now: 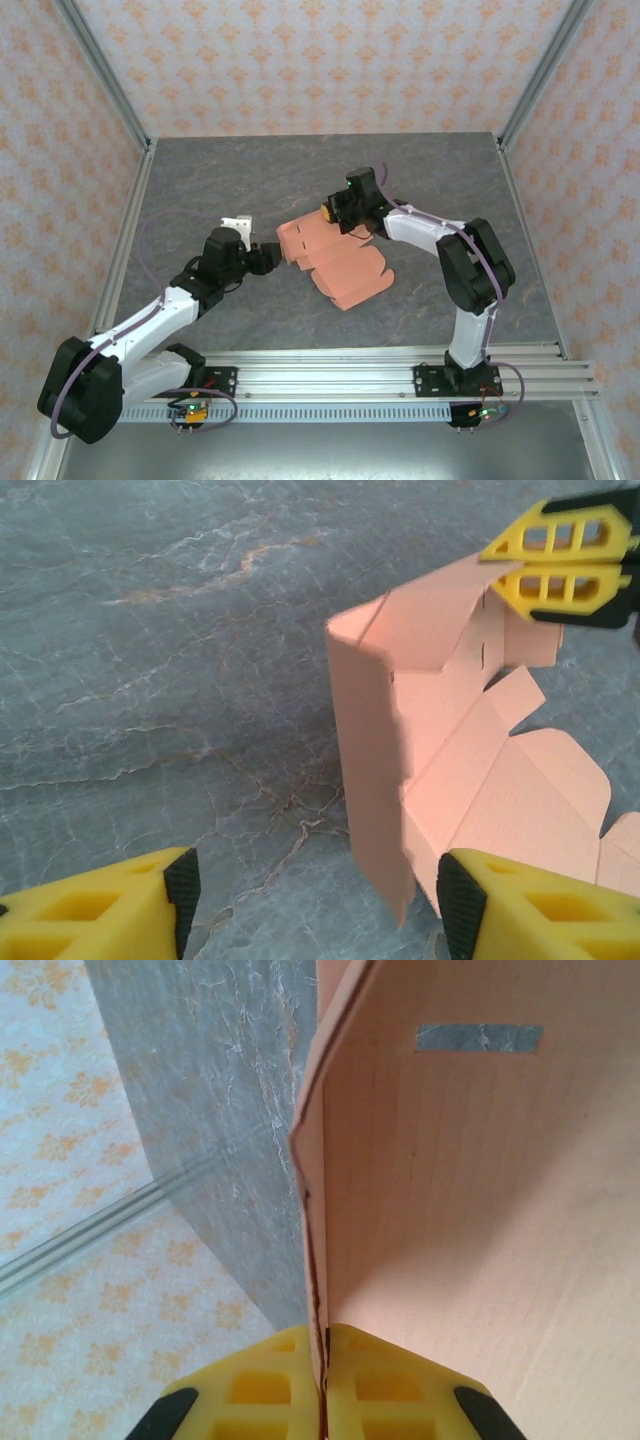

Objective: Fold the paper box

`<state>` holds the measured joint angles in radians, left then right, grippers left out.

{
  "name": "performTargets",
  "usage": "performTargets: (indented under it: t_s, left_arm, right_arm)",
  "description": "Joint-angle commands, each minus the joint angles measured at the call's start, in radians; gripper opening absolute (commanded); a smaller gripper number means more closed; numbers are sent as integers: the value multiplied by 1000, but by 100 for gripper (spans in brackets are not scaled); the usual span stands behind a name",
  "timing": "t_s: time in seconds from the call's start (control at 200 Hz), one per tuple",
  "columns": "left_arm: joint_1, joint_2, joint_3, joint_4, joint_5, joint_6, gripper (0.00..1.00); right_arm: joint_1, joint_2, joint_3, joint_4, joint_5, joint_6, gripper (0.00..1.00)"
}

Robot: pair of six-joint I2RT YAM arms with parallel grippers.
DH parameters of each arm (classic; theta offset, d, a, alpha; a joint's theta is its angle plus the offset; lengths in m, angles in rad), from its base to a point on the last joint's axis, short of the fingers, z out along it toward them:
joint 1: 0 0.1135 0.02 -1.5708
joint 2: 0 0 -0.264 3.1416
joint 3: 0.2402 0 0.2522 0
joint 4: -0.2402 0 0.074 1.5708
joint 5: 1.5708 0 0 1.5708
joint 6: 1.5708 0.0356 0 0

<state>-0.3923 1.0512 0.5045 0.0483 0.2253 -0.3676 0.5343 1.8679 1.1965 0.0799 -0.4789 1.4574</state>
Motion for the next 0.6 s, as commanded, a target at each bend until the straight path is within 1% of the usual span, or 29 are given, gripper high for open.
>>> performTargets:
  t_s: [0.0,0.11,0.205,0.345,0.455,0.511,0.546,0.596]
  left_arm:
    - [30,-23,21,-33,-30,0,69]
    - [67,-26,9,-4,0,-30,69]
    - [81,-17,4,14,11,-48,69]
    - [84,24,5,7,-24,-61,69]
    - [86,54,0,38,-27,-55,69]
    - [86,61,-4,61,-37,-48,68]
    - [86,65,-4,64,-57,-45,68]
    - [85,71,2,62,-68,-16,69]
  right_arm:
    - [7,-66,-78,253,24,-71,7]
    - [6,-67,-126,357,0,-111,7]
    - [6,-59,-175,478,-21,-100,7]
    - [6,-17,-214,673,-67,-60,7]
    - [7,14,-232,805,-97,-66,8]
    - [7,24,-238,834,-110,-96,9]
    - [7,29,-239,840,-121,-124,11]
    - [7,32,-241,840,-139,-166,12]
